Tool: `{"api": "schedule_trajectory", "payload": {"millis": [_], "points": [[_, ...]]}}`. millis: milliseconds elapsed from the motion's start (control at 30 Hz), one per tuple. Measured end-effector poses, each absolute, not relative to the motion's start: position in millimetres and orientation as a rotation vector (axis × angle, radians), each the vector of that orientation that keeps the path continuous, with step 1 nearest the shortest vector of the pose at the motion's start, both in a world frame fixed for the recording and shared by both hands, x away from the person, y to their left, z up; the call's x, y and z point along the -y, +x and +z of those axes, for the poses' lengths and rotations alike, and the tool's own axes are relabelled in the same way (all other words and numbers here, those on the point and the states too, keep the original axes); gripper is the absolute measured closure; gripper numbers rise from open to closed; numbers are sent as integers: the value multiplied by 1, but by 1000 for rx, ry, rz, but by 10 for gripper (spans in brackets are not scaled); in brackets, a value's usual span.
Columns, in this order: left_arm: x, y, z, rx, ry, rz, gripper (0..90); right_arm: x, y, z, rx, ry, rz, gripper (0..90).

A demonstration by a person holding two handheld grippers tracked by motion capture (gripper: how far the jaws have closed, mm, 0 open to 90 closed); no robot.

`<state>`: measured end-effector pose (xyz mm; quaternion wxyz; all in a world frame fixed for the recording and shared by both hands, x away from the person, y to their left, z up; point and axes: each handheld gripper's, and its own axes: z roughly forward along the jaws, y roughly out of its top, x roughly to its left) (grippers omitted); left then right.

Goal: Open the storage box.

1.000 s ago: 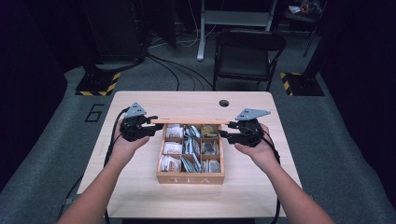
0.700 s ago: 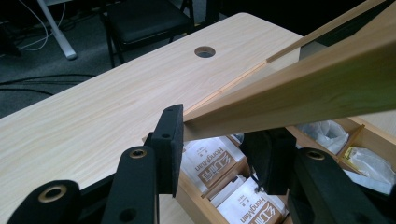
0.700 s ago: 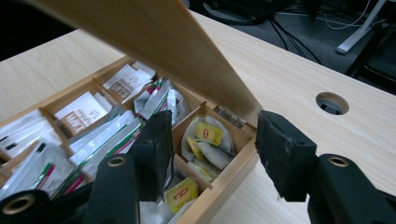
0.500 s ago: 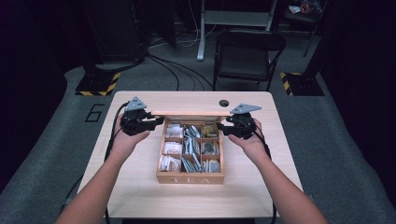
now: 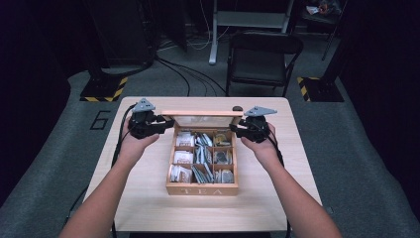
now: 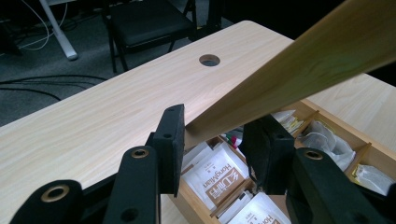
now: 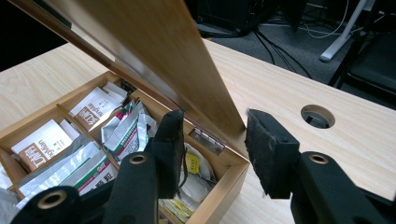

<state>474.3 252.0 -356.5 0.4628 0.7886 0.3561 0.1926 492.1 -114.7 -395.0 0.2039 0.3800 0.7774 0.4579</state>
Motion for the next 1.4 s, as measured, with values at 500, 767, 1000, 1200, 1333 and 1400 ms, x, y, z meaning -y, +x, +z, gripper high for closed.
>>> {"api": "schedule_trajectory", "payload": {"millis": [500, 767, 1000, 1200, 1333, 1400], "points": [[-252, 481, -355, -879, 1922, 470, 602, 115, 504, -396, -2170, 1079, 1303, 567], [-253, 484, -356, -882, 1898, 467, 599, 116, 508, -396, -2170, 1079, 1313, 573], [-255, 489, -358, -883, 1874, 450, 586, 114, 508, -397, -2148, 1065, 1295, 586], [-253, 493, -362, -886, 1877, 462, 581, 114, 509, -396, -2150, 1079, 1296, 588], [-250, 498, -371, -904, 1885, 474, 577, 114, 510, -395, -2154, 1081, 1295, 588], [-249, 500, -374, -913, 1886, 471, 576, 114, 511, -395, -2154, 1087, 1296, 588]]}}
